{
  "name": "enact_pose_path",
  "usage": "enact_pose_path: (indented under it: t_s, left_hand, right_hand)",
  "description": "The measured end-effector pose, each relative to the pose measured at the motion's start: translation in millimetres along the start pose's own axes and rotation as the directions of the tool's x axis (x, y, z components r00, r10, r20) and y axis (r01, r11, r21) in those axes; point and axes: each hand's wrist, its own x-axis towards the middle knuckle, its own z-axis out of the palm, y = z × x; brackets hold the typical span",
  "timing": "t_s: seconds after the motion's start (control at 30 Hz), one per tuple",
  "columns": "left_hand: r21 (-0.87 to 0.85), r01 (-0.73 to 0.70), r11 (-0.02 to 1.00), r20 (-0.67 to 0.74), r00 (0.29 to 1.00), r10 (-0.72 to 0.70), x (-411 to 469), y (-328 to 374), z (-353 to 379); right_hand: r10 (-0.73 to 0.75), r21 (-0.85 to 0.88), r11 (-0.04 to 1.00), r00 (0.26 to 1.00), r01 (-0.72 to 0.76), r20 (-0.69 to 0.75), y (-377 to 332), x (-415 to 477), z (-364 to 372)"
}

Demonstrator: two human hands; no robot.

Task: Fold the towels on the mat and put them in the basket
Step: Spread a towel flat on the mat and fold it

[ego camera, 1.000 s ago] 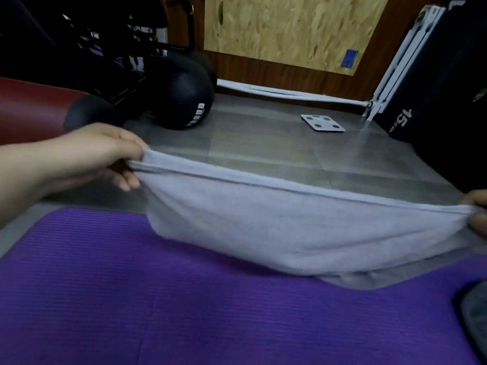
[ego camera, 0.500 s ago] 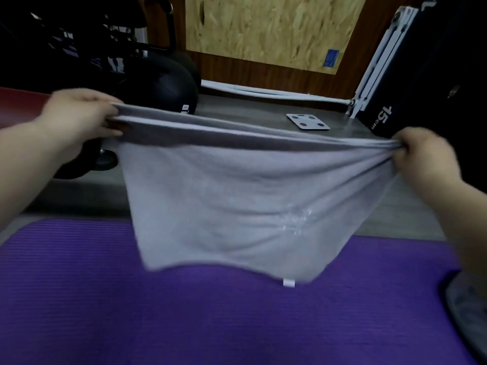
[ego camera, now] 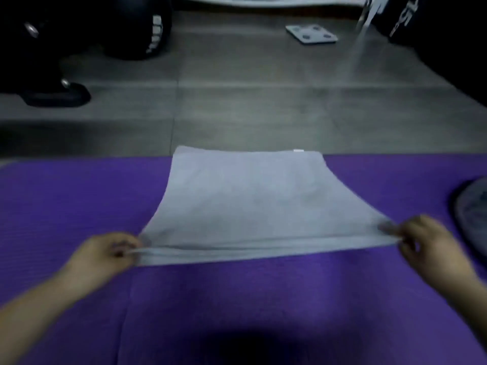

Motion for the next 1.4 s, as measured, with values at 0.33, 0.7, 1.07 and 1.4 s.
enact_pose_path:
  t_s: [0.33, 0.7, 1.07, 1.4]
  left_hand:
    - [0.531, -0.35, 0.772, 0.52, 0.853, 0.03, -60.8, -70.8, 70.6]
    - [0.798, -0.351, 0.49, 0.352, 0.931, 0.095, -24.9, -63.5, 85.9]
    - [0.39, -0.042, 0.92, 0.453, 0.878, -0.152, 61.3, 86.8, 173.5]
    - [0.309, 0.109, 0.945, 0.29, 0.935, -0.203, 89.9, 190.9, 351.8]
  right_hand:
    - [0.139, -0.044, 0.99, 0.911, -0.132, 0.387, -3.1, -136.8, 91.6]
    - [0.659, 0.378, 0.41, 0.556, -0.83, 0.507, -11.7, -103.7, 90.4]
    - [0.65, 0.517, 0.314, 0.577, -0.796, 0.494, -29.9, -101.7, 90.0]
    - [0.467, 0.646, 0.449, 0.779, -0.617, 0.419, -57.3, -105.1, 84.2]
